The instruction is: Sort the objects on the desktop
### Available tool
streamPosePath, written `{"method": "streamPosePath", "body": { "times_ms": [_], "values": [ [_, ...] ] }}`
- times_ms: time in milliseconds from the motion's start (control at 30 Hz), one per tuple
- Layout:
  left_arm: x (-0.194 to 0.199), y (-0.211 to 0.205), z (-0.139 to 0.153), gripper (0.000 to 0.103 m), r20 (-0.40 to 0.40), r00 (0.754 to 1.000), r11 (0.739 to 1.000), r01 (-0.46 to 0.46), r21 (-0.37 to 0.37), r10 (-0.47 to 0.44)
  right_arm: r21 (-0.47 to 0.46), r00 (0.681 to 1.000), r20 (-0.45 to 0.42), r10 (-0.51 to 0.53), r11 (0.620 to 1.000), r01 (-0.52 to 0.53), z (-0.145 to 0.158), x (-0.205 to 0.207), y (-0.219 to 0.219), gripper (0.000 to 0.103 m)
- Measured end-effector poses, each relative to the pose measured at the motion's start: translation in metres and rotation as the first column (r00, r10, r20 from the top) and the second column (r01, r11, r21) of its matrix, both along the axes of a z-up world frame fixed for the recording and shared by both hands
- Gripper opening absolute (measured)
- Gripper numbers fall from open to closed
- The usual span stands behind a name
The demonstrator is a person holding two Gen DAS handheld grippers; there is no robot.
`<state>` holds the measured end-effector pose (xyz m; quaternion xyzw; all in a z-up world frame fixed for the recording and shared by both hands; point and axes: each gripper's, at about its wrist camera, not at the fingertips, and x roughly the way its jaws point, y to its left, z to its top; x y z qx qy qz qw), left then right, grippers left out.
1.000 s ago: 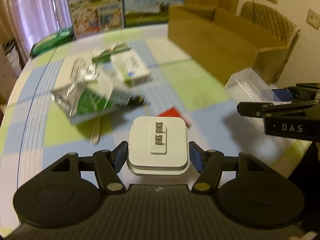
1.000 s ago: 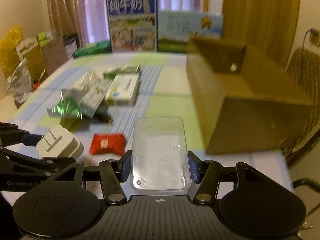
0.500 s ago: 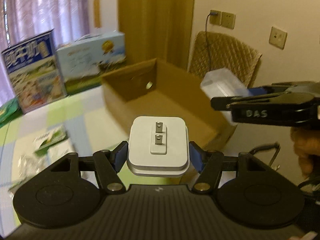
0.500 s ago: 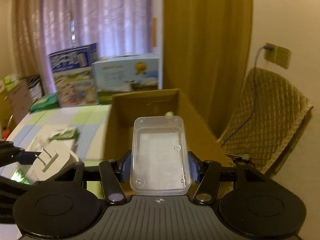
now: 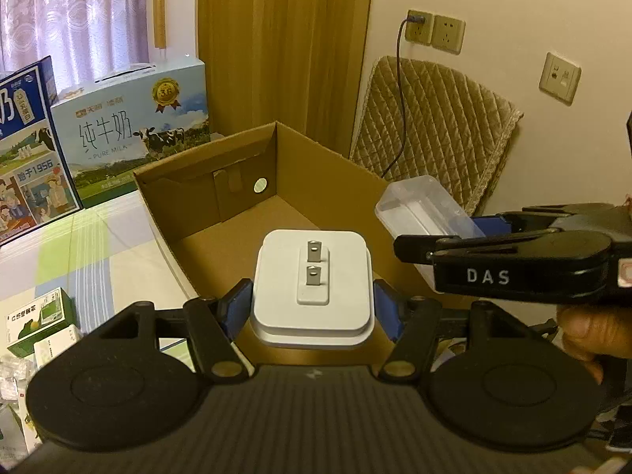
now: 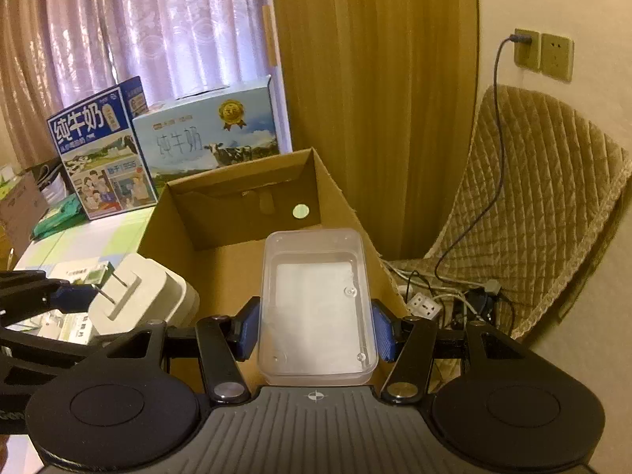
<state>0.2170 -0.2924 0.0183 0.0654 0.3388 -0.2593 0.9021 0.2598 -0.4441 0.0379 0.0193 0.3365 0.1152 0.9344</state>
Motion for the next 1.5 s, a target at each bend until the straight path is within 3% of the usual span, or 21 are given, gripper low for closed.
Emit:
{"method": "streamPosePath", "body": {
  "times_ms": [200, 600, 633, 733, 833, 1033, 1200, 1500],
  "values": [
    [0.006, -0.003, -0.010, 0.062, -0.021, 1.000, 0.999, -0.008, 0.031, 0.008, 0.006, 1.000, -0.009, -0.008, 1.000, 0.008, -0.002, 0.000, -0.002, 0.054],
    [-0.020, 0.050, 0.013, 0.065, 0.015, 0.995, 0.995, -0.101, -0.028, 0.101, 0.015, 0.999, -0.041, 0.033, 0.999, -0.033, -0.007, 0.002, 0.013, 0.054],
    [-0.023, 0.055, 0.015, 0.065, 0.014, 0.994, 0.993, -0.110, -0.032, 0.110, 0.025, 0.998, -0.042, 0.039, 0.999, -0.038, -0.007, 0.003, 0.014, 0.055],
    [-0.034, 0.070, 0.019, 0.066, 0.027, 0.990, 0.990, -0.139, -0.032, 0.140, 0.046, 0.999, -0.023, 0.026, 0.999, -0.025, -0.004, 0.001, 0.014, 0.071],
    [-0.048, 0.087, 0.021, 0.067, 0.037, 0.984, 0.984, -0.174, -0.031, 0.175, 0.058, 1.000, -0.010, 0.015, 0.998, -0.014, 0.002, -0.004, 0.013, 0.072],
    [-0.078, 0.133, 0.022, 0.072, 0.028, 0.961, 0.961, -0.273, -0.041, 0.274, 0.113, 1.000, 0.023, -0.002, 0.994, 0.000, 0.017, -0.032, 0.012, 0.074],
    [-0.108, 0.181, 0.016, 0.075, -0.003, 0.927, 0.927, -0.375, -0.024, 0.375, 0.170, 0.998, 0.047, 0.033, 0.985, -0.041, 0.024, -0.074, 0.023, 0.078],
    [-0.160, 0.249, 0.019, 0.075, -0.024, 0.856, 0.857, -0.516, 0.007, 0.516, 0.170, 0.983, 0.001, 0.185, 0.968, -0.182, 0.001, -0.145, 0.076, 0.088]
  ]
}}
